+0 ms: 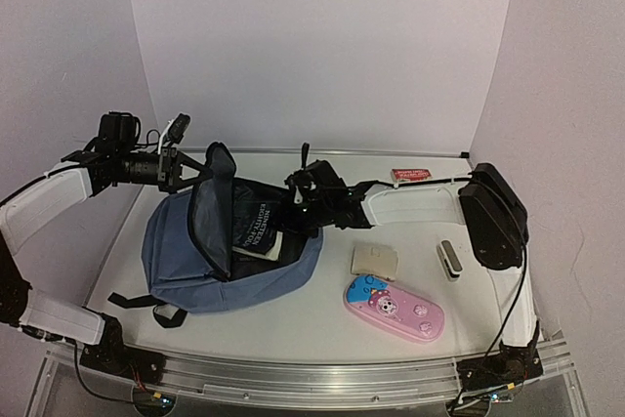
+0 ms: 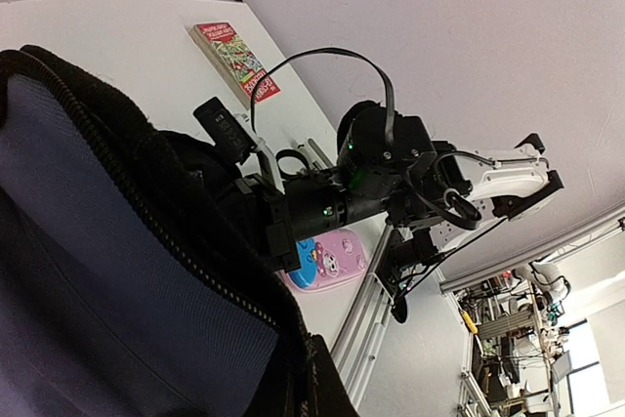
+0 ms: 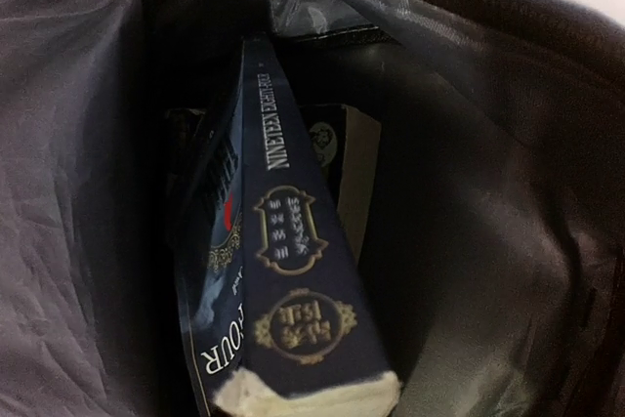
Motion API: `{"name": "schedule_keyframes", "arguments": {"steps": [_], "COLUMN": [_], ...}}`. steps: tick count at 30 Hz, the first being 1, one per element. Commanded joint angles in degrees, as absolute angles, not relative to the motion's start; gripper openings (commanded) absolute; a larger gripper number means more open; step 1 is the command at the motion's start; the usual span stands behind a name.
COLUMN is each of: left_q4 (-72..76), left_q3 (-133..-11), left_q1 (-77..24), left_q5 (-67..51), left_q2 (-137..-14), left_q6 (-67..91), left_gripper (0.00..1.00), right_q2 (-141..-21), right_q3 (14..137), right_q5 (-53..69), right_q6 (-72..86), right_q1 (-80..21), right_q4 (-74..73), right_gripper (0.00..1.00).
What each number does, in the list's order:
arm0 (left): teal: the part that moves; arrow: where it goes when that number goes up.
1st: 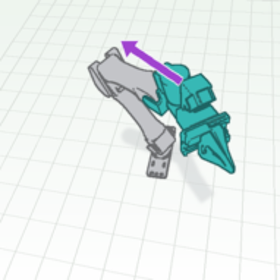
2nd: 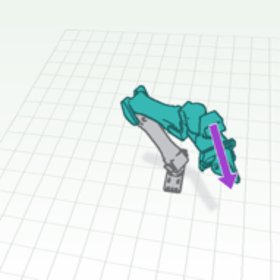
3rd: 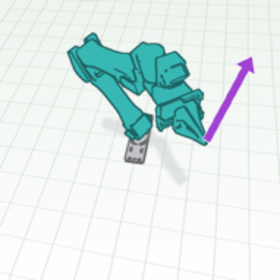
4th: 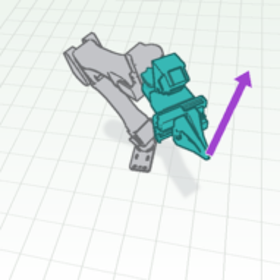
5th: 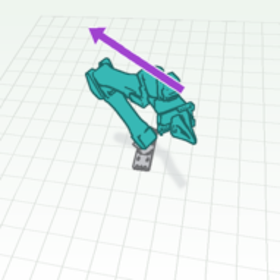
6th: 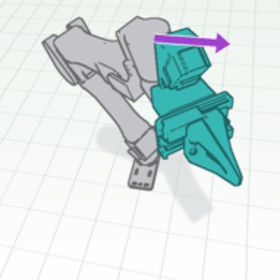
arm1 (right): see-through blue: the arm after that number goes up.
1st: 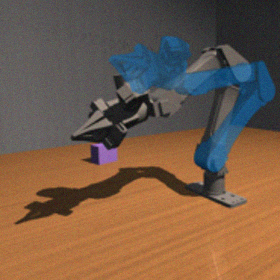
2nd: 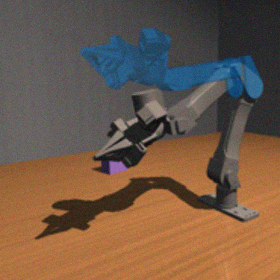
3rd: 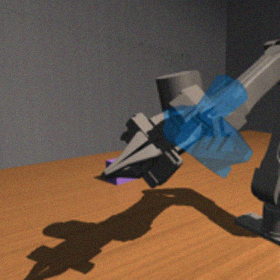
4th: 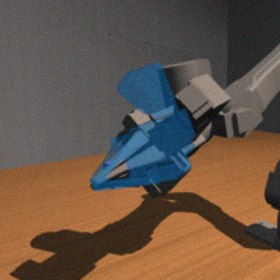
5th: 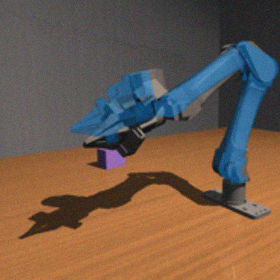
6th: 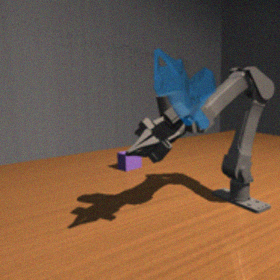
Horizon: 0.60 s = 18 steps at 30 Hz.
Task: Pack the student bag
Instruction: Place the book in the student bag.
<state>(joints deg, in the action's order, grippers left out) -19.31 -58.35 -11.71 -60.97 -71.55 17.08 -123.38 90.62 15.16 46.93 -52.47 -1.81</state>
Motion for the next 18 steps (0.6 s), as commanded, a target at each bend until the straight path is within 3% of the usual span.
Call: {"name": "schedule_keyframes", "arguments": {"steps": [1,9,18], "left_q4": [-15.3,-14.7,-14.0], "left_q3": [-58.7,-58.4,-58.3], "left_q1": [-11.6,-11.6,-12.4], "left_q5": [-65.1,-65.0,-66.3], "left_q2": [-71.5,-72.1,-72.3], "left_q6": [18.0,18.4,17.6], "left_gripper": [0.0,0.0,0.0], "right_q2": [-127.9,-131.7,-120.6], "right_q3": [97.1,102.9,91.5], "right_q5": [12.8,19.6,21.0], "right_q6": [44.2,43.0,44.0], "right_q1": [-54.0,-56.1,-55.8], "right_q4": [-4.1,-2.9,2.0], "right_gripper": [0.0,0.0,0.0]}}
